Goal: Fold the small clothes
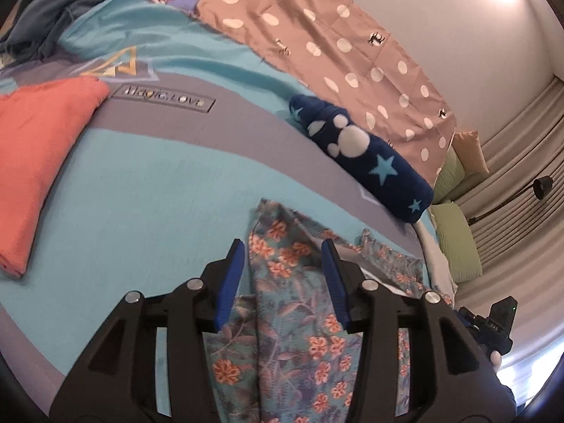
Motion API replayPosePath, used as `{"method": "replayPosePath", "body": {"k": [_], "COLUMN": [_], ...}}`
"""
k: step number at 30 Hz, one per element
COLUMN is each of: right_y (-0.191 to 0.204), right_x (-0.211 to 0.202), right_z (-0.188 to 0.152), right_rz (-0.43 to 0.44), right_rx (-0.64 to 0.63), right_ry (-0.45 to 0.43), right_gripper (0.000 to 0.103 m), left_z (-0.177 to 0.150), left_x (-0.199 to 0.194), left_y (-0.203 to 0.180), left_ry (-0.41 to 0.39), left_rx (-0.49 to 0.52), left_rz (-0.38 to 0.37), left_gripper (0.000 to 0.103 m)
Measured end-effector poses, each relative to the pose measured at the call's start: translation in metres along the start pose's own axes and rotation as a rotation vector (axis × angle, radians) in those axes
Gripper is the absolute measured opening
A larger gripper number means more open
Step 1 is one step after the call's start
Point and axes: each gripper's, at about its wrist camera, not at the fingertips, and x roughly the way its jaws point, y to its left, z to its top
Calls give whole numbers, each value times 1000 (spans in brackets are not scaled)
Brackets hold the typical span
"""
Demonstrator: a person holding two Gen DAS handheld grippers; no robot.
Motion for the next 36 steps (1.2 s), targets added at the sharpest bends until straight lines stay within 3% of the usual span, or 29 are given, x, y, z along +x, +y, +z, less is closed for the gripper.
{"method": "replayPosePath", "body": {"k": [3,4,5,6,7,8,10,12,15,17,19,20,24,25,26,27,29,30,32,34,36], "right_y": [10,12,12,11,8,5,-8,-20,-16,-11,-13,-15,-7,-5,-3,0,3,0,-12,-24,-22], "right_x": [13,19,25,27,27,24,17,13,16,16,16,15,25,30,34,36,27,18,13,30,51], "right_z": [-1,0,5,9,17,26,47,61,56,43,30,25,9,8,8,10,18,30,47,60,58], "right_rz": [-45,-51,-33,-11,15,44,101,68,54,25,27,10,-96,-104,-101,-73,29,105,153,101,-25], "right_rx": [-24,-23,-2,26,58,89,180,237,171,105,113,125,66,56,50,48,76,110,210,260,224], "right_ry": [31,40,45,28,-8,-54,-191,-245,-177,-106,-44,-21,63,77,80,76,-4,-85,-161,-129,-57], "right_gripper": [29,5,0,0,0,0,0,0,3,8,41,44,44,36,19,4,4,4,4,5,12], "left_z": [-1,0,1,4,7,11,17,19,15,11,10,10,12,13,14,15,19,22,26,27,25], "left_x": [16,23,28,34,38,44,51,51,48,50,52,52,55,56,57,57,53,51,51,53,55], "left_y": [-1,-2,-3,-4,-5,-6,-5,-5,-7,-6,-5,-5,-8,-9,-9,-10,-11,-9,-4,0,2], "left_ry": [38,49,53,59,64,71,60,53,51,66,69,68,68,68,66,63,27,5,-2,-1,13], "left_rx": [45,62,71,82,86,83,65,60,97,116,122,124,135,141,145,149,148,140,99,73,73], "left_rz": [60,76,87,93,90,87,95,84,75,79,82,83,89,93,95,82,71,72,54,46,42], "left_gripper": [46,45,45,38,21,16,16,17,35,38,40,40,42,40,37,6,4,4,4,6,9]}}
